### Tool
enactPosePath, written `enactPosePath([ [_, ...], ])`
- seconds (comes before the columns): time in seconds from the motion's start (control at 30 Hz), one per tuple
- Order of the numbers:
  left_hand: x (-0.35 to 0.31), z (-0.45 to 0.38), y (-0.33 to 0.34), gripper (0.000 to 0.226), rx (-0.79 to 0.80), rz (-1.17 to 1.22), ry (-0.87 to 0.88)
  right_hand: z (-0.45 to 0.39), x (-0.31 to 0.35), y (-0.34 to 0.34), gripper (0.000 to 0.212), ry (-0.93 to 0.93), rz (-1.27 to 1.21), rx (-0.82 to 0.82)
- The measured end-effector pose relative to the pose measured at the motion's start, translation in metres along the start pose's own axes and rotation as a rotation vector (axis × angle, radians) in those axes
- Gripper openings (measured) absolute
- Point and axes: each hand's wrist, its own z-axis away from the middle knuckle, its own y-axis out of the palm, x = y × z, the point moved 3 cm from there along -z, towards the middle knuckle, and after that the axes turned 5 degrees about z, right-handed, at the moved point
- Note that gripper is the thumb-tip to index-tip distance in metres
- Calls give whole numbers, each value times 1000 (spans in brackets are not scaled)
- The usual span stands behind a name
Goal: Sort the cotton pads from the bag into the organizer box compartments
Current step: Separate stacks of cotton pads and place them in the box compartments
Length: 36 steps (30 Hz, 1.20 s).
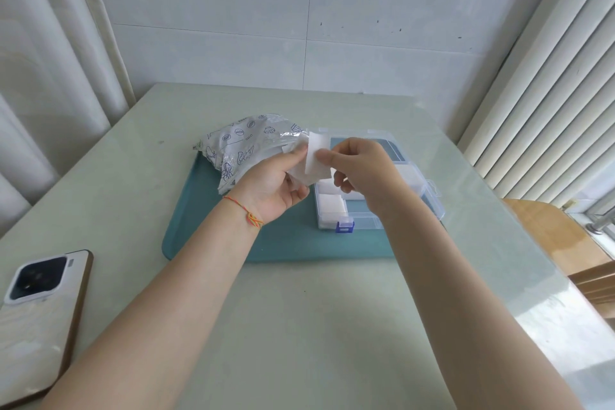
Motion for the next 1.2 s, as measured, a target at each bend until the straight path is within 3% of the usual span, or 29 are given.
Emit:
enactPosePath([
  [0.23, -4, -1, -1, 18, 1, 101, -52, -4, -3, -3, 19, 5, -101, 14],
  [0.4, -5, -2, -1, 16, -23, 54, 22, -8, -8, -8, 25, 33, -125, 47],
  [0.57, -5, -4, -3, 16, -86, 70, 88, -6, -7, -13, 8, 48, -188, 36],
  [0.73, -4, -5, -3, 20, -131, 211, 67, -5, -3, -14, 31, 124, -511, 109],
  [0.87, -3, -5, 0, 33, -91, 251, 37, 0, -1, 3, 22, 133, -525, 172],
  [1.2, 9, -4, 12, 31, -24, 227, 20, 2, -8, 18, 11, 228, -501, -38],
])
